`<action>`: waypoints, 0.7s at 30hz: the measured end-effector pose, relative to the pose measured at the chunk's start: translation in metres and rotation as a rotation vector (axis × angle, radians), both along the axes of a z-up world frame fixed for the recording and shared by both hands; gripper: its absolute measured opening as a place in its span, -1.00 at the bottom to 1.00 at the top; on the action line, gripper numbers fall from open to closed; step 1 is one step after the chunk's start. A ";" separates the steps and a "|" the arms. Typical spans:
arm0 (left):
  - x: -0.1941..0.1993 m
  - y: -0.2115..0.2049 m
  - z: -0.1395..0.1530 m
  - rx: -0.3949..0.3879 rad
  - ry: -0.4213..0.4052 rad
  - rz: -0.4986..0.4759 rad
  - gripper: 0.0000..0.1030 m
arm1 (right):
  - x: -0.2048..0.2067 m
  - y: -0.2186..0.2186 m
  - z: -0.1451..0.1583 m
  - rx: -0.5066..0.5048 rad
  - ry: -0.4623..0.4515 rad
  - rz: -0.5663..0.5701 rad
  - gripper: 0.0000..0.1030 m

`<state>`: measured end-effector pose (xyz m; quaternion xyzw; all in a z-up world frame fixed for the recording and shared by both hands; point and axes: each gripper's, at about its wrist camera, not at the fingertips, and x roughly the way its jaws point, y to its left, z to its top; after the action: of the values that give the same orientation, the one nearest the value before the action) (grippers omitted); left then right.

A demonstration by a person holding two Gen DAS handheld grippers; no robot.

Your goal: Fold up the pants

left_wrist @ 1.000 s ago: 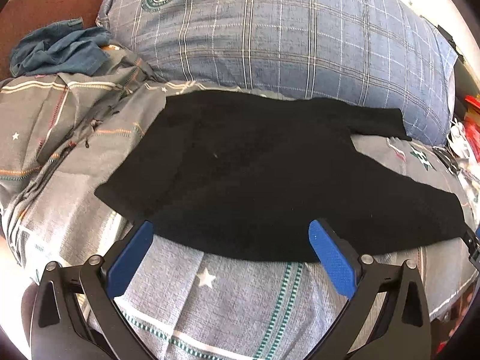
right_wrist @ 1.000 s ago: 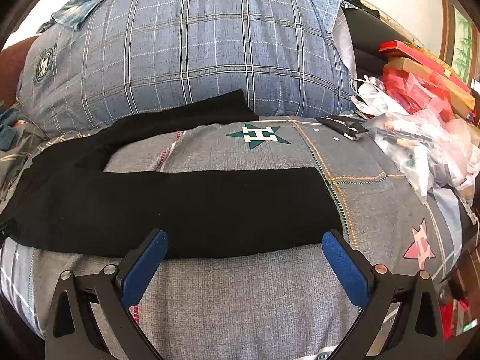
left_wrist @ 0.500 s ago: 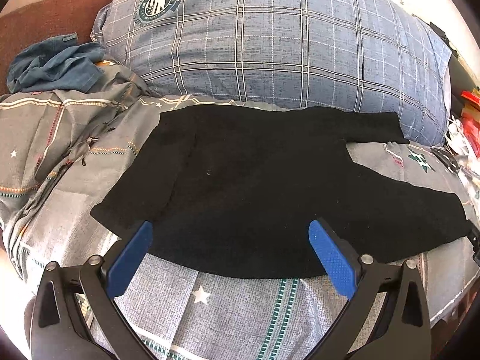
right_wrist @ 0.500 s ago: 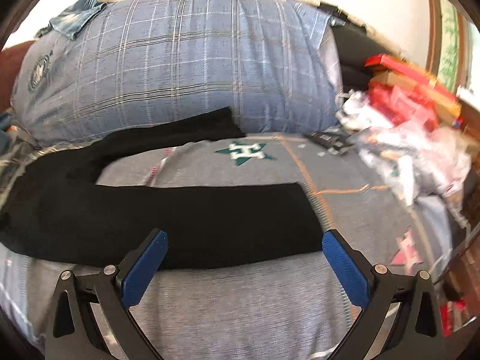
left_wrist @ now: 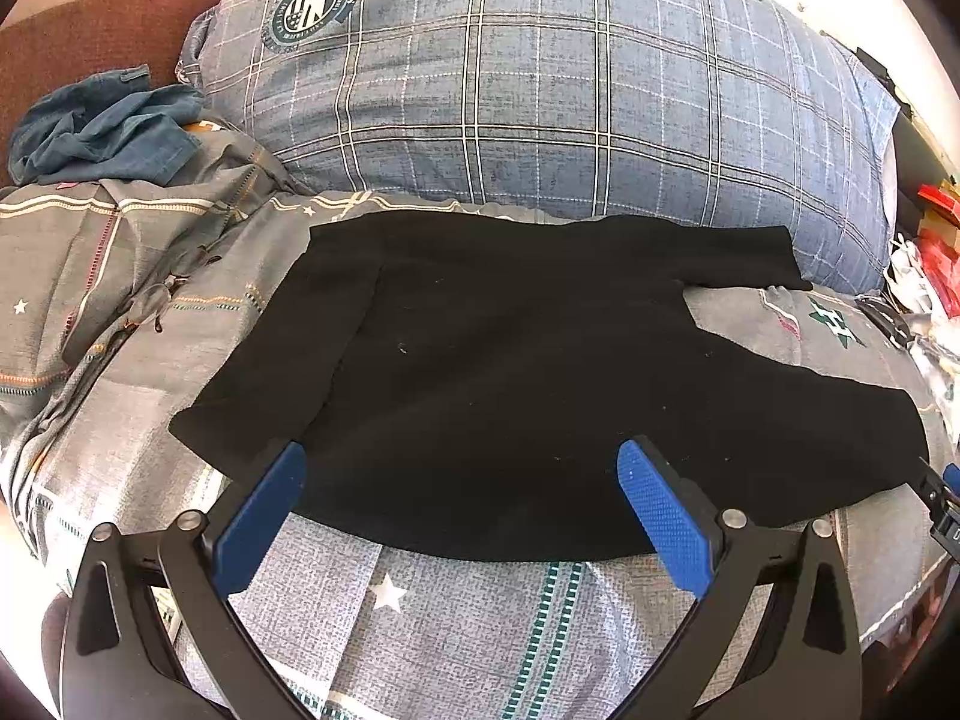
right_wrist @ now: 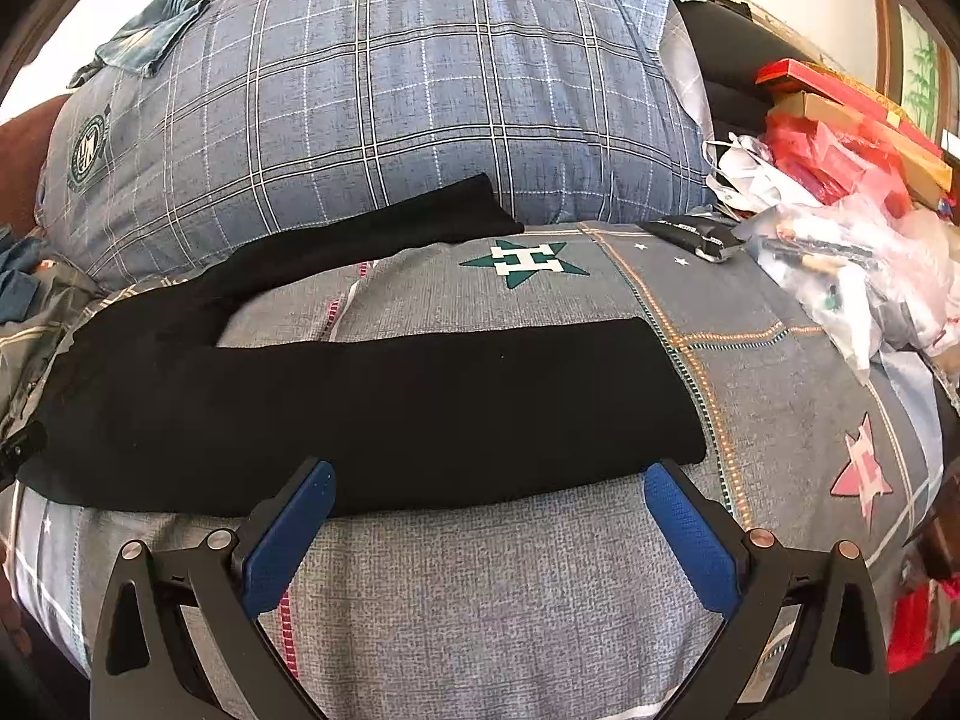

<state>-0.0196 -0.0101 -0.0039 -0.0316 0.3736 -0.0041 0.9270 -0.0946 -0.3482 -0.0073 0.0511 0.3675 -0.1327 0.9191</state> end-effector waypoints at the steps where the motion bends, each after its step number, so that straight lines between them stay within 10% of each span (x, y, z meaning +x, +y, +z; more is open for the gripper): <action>1: 0.000 0.000 0.000 -0.001 0.001 0.000 1.00 | 0.000 0.000 0.000 0.000 0.001 0.002 0.99; 21: 0.006 0.001 -0.004 -0.020 0.057 -0.011 1.00 | 0.009 -0.003 -0.004 0.010 0.037 0.026 0.99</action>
<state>-0.0135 -0.0095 -0.0078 -0.0392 0.3999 -0.0120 0.9156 -0.0859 -0.3515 -0.0108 0.0484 0.3857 -0.1200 0.9135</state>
